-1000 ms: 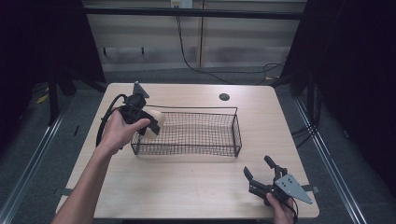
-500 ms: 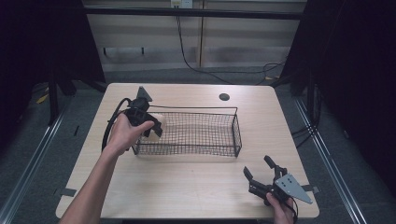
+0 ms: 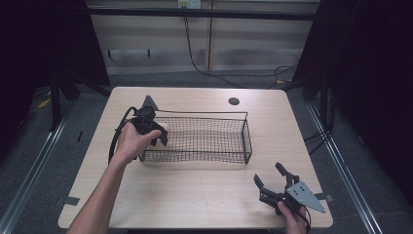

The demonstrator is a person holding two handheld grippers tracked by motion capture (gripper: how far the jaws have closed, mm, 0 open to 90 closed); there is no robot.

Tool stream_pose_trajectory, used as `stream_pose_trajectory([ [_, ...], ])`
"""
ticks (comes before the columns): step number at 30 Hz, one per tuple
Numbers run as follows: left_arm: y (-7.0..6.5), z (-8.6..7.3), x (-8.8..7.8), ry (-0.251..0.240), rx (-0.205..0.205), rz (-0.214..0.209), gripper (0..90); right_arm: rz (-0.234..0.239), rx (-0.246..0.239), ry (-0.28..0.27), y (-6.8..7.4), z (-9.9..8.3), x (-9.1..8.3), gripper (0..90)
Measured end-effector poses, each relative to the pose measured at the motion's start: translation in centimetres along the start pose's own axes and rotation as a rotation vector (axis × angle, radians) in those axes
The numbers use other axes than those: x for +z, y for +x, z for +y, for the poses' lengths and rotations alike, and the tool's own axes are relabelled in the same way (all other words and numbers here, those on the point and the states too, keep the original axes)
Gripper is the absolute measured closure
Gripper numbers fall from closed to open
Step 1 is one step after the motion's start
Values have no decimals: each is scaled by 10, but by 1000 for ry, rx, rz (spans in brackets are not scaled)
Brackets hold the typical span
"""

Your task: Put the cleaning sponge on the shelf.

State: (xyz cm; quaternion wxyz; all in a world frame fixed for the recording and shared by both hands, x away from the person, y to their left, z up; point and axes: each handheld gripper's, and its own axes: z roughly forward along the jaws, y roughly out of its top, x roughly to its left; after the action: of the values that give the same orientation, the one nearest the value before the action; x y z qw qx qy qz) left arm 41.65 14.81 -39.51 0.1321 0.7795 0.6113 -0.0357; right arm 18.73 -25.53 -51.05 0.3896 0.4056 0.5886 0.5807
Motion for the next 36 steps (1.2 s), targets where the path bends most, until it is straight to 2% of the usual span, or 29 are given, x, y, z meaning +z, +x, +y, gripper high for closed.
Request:
stream_pose_trajectory([
  [11, 1, -1, 9, 19, -30, 14, 321, 2, 1, -1, 0, 0, 0, 138],
  [13, 2, -1, 12, 20, -57, 21, 321, 1, 0, -1, 0, 0, 0, 138],
  [15, 2, -1, 15, 35, -58, 34, 321, 2, 0, -1, 0, 0, 0, 138],
  [21, 2, -1, 21, 44, -56, 22, 320, 2, 1, 0, 0, 0, 0, 138],
  [30, 5, -1, 29, 61, -78, 39, 320, 2, 2, -2, 0, 0, 0, 138],
  [36, 9, -1, 33, 68, -82, 29, 319, 1, 1, -1, 0, 0, 0, 138],
])
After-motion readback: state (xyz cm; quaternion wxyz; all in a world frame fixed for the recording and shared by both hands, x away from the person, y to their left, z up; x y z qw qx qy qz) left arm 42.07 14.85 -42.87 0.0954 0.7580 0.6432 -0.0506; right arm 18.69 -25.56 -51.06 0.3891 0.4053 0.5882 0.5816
